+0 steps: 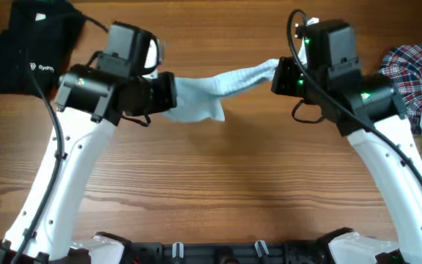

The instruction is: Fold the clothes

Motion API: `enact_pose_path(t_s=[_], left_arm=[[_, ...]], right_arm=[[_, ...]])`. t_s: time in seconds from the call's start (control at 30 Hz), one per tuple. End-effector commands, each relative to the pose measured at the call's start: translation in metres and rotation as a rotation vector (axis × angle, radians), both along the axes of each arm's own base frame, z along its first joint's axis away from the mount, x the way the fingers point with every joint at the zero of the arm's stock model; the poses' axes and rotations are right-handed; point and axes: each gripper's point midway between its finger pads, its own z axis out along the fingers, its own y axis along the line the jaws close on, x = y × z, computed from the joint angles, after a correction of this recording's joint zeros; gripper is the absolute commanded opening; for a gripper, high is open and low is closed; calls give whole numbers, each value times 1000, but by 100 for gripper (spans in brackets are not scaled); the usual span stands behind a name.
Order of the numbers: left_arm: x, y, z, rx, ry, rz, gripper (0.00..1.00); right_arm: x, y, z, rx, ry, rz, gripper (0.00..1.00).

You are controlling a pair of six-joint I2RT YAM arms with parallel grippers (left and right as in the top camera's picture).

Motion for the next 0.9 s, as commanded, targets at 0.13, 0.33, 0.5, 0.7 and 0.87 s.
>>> enact_pose_path(t_s=[0.13, 0.33, 0.5, 0.7, 0.87], left_arm=[[3, -7, 3, 18, -22, -23, 4], [-5, -51, 11, -31, -64, -103, 4], [-13, -77, 15, -61, -89, -169, 4], [-22, -106, 26, -154, -100, -242, 4], [-28, -127, 33, -181, -139, -296, 4]], right_arm=[[11, 0, 16, 25, -57, -24, 4], [8, -7, 10, -12, -36, -44, 4], [4, -19, 17, -25, -53, -77, 4], [-11, -44, 40, -34, -103, -112, 4], [-16, -57, 39, -71, -95, -157, 4]])
